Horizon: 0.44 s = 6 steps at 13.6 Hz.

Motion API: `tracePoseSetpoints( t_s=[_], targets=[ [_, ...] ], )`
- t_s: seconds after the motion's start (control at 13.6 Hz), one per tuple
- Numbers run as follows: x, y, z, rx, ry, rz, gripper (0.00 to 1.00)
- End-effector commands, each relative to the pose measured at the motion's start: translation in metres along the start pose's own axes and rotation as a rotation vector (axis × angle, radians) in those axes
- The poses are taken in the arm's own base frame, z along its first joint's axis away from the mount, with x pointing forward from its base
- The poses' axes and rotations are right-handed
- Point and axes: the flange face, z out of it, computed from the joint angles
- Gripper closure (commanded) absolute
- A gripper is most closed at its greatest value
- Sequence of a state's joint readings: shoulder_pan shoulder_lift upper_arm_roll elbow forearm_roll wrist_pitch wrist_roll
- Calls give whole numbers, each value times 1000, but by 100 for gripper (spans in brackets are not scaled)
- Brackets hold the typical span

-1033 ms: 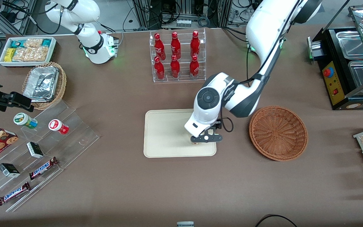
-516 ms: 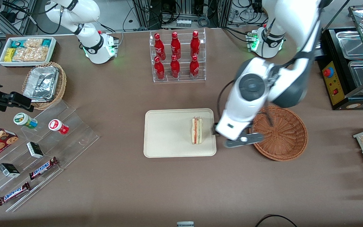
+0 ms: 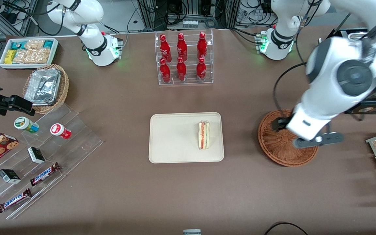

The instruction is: Place sandwich from basket to tray

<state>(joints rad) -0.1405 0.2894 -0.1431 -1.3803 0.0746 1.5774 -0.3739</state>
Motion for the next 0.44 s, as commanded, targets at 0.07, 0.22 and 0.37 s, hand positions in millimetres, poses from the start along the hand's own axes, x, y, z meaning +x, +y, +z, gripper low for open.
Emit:
tracePoseSetpoints(
  t_s=[0.07,0.22,0.37],
  targets=[
    [-34,-54,-39,-22,-90,8,0],
    [-49,-72,-50,-13,-131,23,0],
    [-63,-83,-61,-6,-159,47,0]
  ],
)
